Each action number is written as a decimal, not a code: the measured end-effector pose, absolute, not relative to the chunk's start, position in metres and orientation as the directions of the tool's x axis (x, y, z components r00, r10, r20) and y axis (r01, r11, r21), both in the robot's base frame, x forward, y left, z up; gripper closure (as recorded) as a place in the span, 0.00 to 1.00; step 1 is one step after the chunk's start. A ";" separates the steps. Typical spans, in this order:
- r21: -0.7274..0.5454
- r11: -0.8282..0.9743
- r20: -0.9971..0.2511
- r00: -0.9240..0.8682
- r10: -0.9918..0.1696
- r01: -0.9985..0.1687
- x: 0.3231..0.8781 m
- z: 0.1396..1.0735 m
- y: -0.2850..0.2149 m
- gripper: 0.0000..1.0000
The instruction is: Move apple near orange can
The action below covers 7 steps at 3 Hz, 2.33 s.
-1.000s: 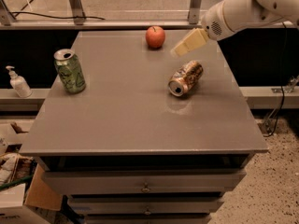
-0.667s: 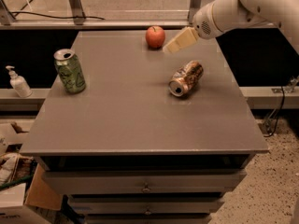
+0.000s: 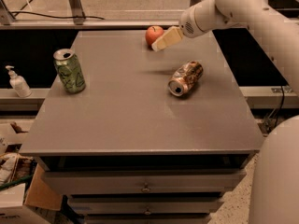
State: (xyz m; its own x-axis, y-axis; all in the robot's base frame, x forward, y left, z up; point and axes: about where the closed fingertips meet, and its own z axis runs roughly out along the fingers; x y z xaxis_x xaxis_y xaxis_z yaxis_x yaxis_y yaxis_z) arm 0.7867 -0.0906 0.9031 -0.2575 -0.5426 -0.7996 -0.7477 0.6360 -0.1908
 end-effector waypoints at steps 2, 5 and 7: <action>-0.207 0.655 -0.785 -0.276 -0.554 -0.727 0.837 0.878 -0.075 0.00; -0.182 0.660 -0.761 -0.321 -0.564 -0.729 0.872 0.847 -0.046 0.17; -0.167 0.671 -0.777 -0.323 -0.541 -0.723 0.879 0.847 -0.045 0.63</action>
Offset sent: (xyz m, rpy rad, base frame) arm 0.0808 0.0185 -0.0280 -0.0292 -0.0095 -0.0627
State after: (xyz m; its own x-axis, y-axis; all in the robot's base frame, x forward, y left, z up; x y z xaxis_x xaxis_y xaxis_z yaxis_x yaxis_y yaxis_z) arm 0.8789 -0.0445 0.8467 -0.3225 -0.5407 -0.7770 -0.7228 0.6707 -0.1667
